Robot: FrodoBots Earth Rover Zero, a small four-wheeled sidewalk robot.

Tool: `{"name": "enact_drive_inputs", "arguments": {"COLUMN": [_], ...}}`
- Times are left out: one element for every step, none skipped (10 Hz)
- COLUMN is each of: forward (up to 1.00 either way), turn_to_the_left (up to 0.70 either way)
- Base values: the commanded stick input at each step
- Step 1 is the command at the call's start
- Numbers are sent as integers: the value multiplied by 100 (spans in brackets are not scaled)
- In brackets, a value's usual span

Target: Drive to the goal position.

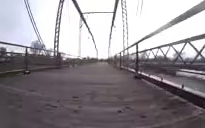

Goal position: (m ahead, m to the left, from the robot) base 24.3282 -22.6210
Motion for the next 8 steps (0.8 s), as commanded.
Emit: {"name": "enact_drive_inputs", "arguments": {"forward": [100, 100, 100, 100, 100, 100, 100, 100], "turn_to_the_left": [0, 0, 0, 0, 0, 0, 0, 0]}}
